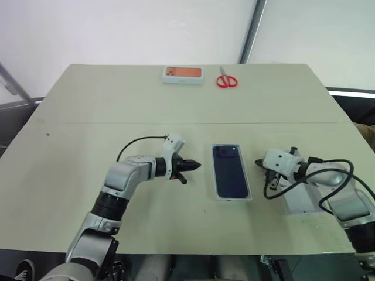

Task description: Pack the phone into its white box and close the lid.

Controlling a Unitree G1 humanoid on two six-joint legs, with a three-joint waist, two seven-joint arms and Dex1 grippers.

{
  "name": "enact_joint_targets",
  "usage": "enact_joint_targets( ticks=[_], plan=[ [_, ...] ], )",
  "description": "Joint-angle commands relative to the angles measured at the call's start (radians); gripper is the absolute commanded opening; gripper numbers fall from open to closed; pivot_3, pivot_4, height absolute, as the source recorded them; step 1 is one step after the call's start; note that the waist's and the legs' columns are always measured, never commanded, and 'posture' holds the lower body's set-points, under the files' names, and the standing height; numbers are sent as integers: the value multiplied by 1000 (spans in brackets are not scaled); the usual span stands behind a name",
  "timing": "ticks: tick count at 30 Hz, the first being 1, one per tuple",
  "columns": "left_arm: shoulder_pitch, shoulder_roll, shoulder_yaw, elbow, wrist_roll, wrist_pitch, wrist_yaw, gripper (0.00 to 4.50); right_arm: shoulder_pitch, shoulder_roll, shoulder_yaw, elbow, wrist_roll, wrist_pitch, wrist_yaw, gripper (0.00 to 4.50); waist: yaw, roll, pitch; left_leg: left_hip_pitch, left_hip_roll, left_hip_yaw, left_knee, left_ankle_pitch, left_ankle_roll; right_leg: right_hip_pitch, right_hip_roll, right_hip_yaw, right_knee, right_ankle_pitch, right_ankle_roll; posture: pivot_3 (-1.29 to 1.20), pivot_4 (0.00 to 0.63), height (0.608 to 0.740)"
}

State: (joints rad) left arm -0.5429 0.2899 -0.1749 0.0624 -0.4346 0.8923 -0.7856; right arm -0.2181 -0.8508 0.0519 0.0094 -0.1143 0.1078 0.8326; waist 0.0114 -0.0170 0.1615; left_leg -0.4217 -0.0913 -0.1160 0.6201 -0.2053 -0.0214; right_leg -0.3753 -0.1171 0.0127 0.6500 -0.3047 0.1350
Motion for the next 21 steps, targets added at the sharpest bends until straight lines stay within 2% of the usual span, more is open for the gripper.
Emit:
enact_joint_targets(
  ticks=[1, 7, 10, 17, 20, 21],
  plan=[
    [11, 3, 24, -53, -27, 4, -1, 0, -9, 3, -16, -1, 12, -29, -8, 23, 1, 0, 0, 0, 0, 0, 0, 0, 0, 0, 0, 0, 0, 0, 0, 0, 150, 740],
    [20, 43, 50, -79, -46, -36, -33, 0, 45, -4, -45, -144, 144, 44, 89, 23, -1, 0, 0, 0, 0, 0, -1, 0, 0, 0, 0, 0, 0, 0, 0, 0, 150, 740],
    [17, 96, 81, -77, -65, -41, -73, 834, 69, -19, -96, -216, 208, 140, 107, 858, -2, 0, 1, 0, 0, 0, -1, 0, 0, -1, 0, 0, 0, 0, 0, 0, 150, 740],
    [36, 236, 143, -68, -66, -172, -190, 4469, 170, -133, -215, -328, 256, 260, 149, 4481, 1, 1, 1, -1, 0, 0, -2, 0, 0, -1, -1, 1, -1, 0, 0, 0, 150, 740],
    [38, 269, 170, -58, -80, -236, -253, 4469, 187, -147, -249, -372, 282, 396, 128, 4481, 1, 1, 1, -1, 1, 0, -3, 0, 0, -1, -1, 1, -1, 0, 0, 0, 150, 740],
    [45, 278, 183, -61, -90, -269, -288, 4469, 184, -144, -257, -401, 310, 515, 111, 4481, 1, 1, 1, -1, 1, 0, -3, 0, 0, -2, -1, 1, -1, 0, 0, 0, 150, 740]
  ],
)
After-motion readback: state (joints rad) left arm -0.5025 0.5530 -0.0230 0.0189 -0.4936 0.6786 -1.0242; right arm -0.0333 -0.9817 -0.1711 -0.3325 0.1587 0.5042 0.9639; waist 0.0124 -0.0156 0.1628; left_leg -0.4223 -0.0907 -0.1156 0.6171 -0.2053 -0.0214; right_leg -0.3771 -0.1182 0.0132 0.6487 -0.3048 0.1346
